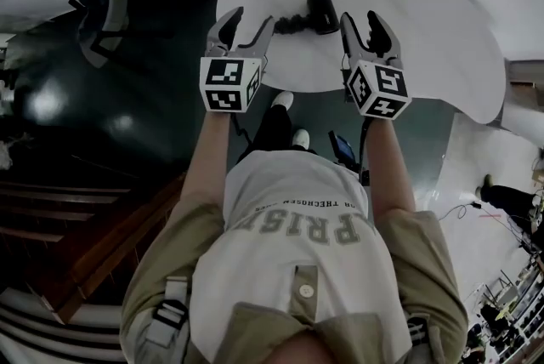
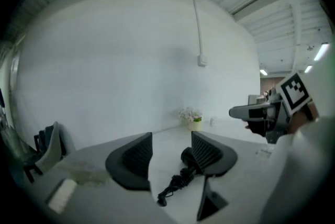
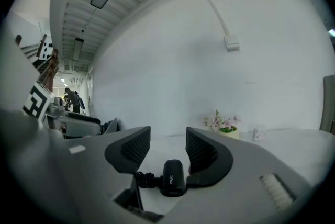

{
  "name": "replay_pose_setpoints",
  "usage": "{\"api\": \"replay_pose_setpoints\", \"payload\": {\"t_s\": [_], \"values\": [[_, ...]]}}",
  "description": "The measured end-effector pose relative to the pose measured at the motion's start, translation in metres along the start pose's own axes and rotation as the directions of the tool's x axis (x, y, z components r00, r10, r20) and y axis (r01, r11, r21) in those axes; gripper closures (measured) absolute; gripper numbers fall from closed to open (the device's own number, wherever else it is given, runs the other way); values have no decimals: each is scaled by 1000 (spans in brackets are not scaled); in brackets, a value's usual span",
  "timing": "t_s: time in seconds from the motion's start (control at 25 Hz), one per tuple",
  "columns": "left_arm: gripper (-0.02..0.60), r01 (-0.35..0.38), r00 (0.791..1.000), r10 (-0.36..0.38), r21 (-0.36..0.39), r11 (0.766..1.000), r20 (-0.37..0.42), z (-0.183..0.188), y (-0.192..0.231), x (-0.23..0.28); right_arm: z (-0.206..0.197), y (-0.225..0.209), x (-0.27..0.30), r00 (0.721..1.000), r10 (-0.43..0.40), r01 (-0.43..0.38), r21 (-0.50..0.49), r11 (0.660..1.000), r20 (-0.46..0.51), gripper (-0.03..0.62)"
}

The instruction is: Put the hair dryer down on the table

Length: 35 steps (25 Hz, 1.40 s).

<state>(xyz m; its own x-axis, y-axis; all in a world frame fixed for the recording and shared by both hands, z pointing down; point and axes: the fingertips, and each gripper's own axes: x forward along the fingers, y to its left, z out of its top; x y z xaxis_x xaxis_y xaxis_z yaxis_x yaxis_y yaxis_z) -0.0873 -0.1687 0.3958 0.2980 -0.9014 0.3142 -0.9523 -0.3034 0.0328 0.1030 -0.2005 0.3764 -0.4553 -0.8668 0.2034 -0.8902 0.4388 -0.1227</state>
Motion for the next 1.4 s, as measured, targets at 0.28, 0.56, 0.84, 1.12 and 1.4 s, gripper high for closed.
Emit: {"api": "replay_pose_setpoints", "payload": {"t_s": [0.28, 0.56, 0.84, 1.12, 1.4], "values": [[480, -67, 989, 63, 24, 997, 132, 31, -9, -19, 15, 8, -18, 998, -39, 41, -36, 998, 53, 453], [574, -179, 941, 144, 90, 980, 305, 62, -9, -40, 35, 11, -34, 986, -105, 122, -137, 983, 127, 553], [575, -193, 909, 142, 94, 977, 391, 84, -9, -50, 53, 16, -45, 971, -142, 180, -200, 963, 191, 589], [575, -191, 903, 130, 111, 975, 409, 91, -11, -51, 57, 16, -47, 968, -146, 190, -215, 958, 204, 589], [575, -194, 905, 131, 119, 974, 405, 92, -10, -50, 60, 16, -47, 967, -139, 184, -209, 960, 212, 589]]}}
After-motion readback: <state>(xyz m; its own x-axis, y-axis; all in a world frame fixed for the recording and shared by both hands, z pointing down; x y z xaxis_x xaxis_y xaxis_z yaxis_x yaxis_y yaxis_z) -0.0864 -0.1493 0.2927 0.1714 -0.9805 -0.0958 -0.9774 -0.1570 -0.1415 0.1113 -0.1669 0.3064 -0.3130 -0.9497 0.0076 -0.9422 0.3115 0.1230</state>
